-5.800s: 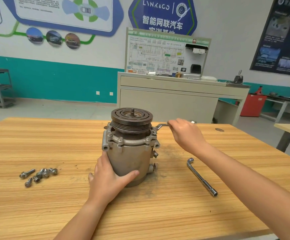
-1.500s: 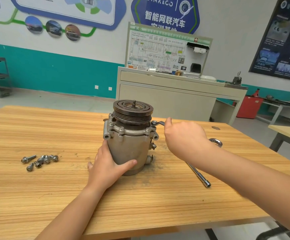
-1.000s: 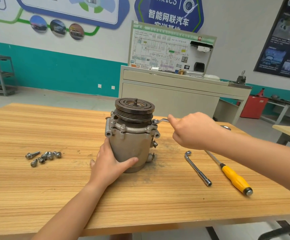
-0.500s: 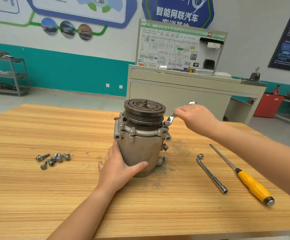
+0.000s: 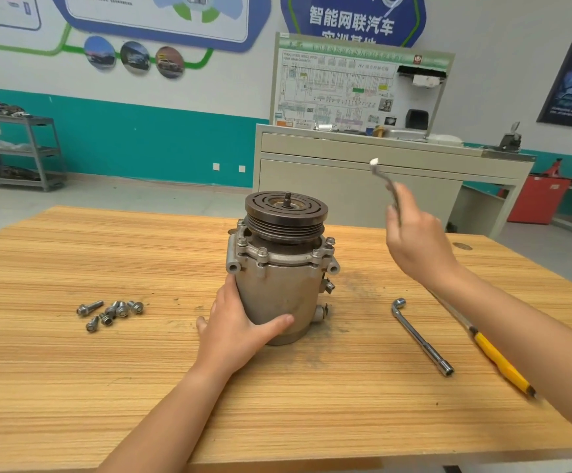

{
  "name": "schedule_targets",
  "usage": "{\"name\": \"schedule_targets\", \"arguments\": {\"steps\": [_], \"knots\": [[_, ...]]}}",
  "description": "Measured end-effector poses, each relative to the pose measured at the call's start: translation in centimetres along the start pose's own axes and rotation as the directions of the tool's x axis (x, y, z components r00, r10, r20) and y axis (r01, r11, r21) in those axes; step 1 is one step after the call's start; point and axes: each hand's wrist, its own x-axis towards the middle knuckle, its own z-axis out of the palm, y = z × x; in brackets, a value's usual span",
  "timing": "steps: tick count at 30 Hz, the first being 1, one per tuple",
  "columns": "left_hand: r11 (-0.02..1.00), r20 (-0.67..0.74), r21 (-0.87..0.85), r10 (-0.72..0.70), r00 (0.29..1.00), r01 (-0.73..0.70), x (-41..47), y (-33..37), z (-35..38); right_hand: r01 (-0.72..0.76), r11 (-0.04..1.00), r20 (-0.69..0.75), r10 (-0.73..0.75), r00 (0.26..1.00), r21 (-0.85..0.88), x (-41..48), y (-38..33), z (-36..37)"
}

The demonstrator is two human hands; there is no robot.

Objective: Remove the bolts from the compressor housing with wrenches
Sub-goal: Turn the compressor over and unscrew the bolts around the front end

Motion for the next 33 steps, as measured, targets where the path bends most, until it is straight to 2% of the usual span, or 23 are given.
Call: {"name": "schedule_targets", "arguments": {"steps": [2,4,7,15,20,25,30,33], "knots": [[1.0,-0.002,0.0,0.002,1.0,-0.002,0.0,-0.1,0.0,0.057,0.985,0.13,-0.036,0.991,-0.164,-2.1,-1.1,-1.4],[1.0,-0.006,0.004,0.001,1.0,-0.001,0.0,-0.2,0.1,0.079,0.927,0.277,0.027,0.96,-0.366,-3.3,-2.1,-2.3],[1.0,-0.006,0.022,-0.006,1.0,0.006,0.1,-0.2,0.1,0.125,0.857,0.397,0.098,0.913,-0.5,-3.6,-3.3,-2.9],[1.0,-0.002,0.021,0.0,1.0,0.0,0.1,-0.2,0.0,0.198,0.845,0.485,0.081,0.871,-0.496,-2.6,-5.5,-2.8],[1.0,-0.001,0.022,0.003,1.0,-0.003,0.0,-0.2,0.1,0.336,0.737,0.557,0.065,0.828,-0.586,-1.9,-7.8,-3.4],[1.0,0.002,0.024,-0.002,1.0,0.002,0.1,-0.1,0.0,0.384,0.672,0.592,0.101,0.8,-0.633,-1.4,-9.6,-3.5],[1.0,0.005,0.013,-0.003,1.0,0.003,0.2,-0.2,0.0,0.456,0.64,0.618,0.038,0.785,-0.618,-0.2,-7.3,-3.8],[1.0,0.009,0.016,-0.002,1.0,0.002,0.3,-0.4,0.0,0.514,0.583,0.649,0.031,0.76,-0.629,1.5,-5.4,-3.6]]}}
